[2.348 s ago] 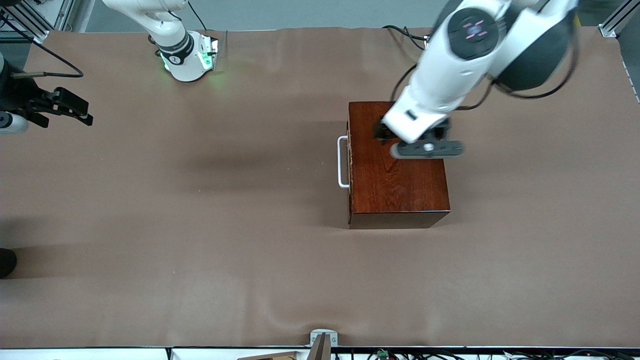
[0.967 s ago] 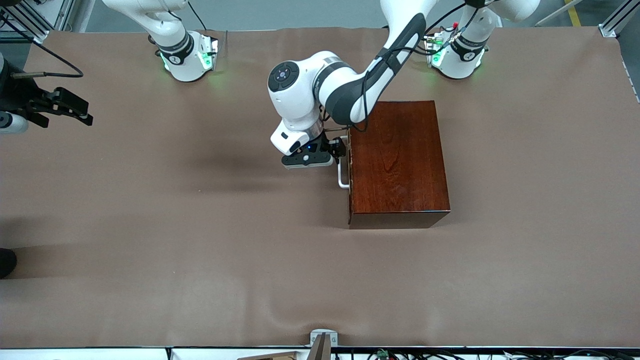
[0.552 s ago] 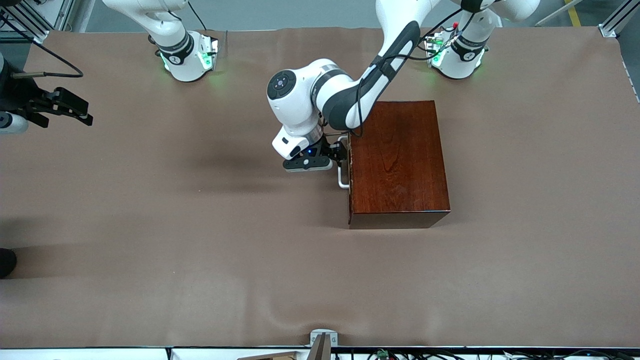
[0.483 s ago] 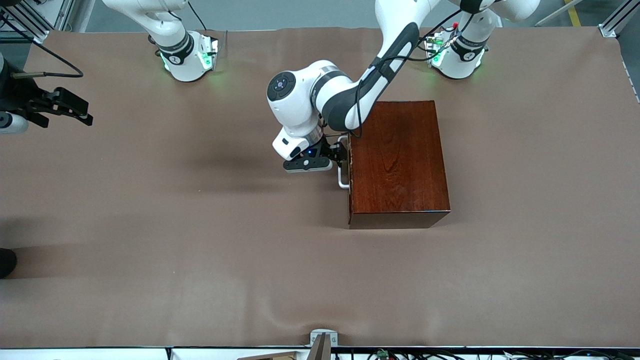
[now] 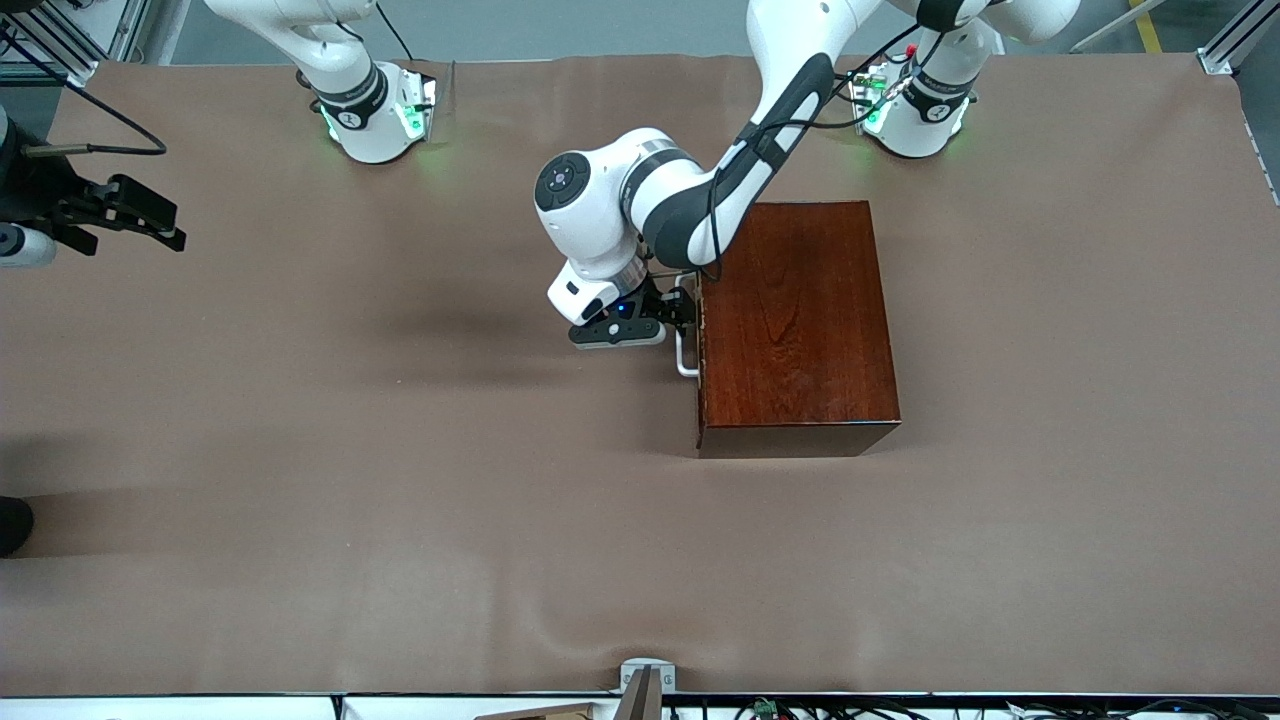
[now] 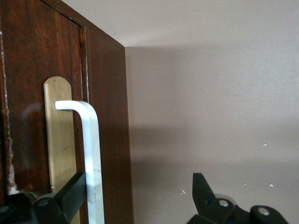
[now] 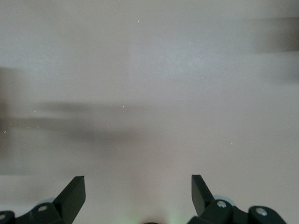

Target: Open drawer, take yellow block, close drawer

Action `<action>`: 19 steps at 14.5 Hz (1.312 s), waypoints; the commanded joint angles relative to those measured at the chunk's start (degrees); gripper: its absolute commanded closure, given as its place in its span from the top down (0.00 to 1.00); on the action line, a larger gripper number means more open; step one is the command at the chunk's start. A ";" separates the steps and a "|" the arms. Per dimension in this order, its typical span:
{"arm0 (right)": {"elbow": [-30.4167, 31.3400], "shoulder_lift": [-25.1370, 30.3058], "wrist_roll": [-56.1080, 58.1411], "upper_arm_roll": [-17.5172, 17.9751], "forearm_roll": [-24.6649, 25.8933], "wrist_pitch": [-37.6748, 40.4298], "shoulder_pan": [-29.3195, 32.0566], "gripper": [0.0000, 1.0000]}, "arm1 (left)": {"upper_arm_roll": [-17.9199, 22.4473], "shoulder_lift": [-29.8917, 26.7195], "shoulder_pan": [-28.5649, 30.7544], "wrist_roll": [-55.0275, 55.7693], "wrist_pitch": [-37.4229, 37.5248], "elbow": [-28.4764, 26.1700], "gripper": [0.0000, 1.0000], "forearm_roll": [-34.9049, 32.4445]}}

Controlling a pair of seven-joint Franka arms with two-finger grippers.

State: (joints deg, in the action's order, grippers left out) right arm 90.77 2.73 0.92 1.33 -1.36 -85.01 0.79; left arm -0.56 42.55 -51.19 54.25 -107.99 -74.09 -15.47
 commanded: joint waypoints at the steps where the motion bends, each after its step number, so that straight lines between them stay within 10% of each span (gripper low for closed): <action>1: 1.34 1.49 0.57 -0.10 0.39 -0.33 0.00 1.00 | 0.56 1.57 -1.10 1.29 0.50 0.87 1.00 -0.88; 19: 1.25 1.49 0.58 -0.10 0.39 -0.33 0.09 1.00 | -1.73 2.19 -1.80 11.57 -5.21 3.07 1.00 -0.35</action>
State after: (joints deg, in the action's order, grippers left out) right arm 90.77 2.73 0.92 1.28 -1.36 -85.01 0.79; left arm -1.71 44.24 -52.37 63.74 -112.48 -72.67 -15.47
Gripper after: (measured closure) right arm 0.000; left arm 0.000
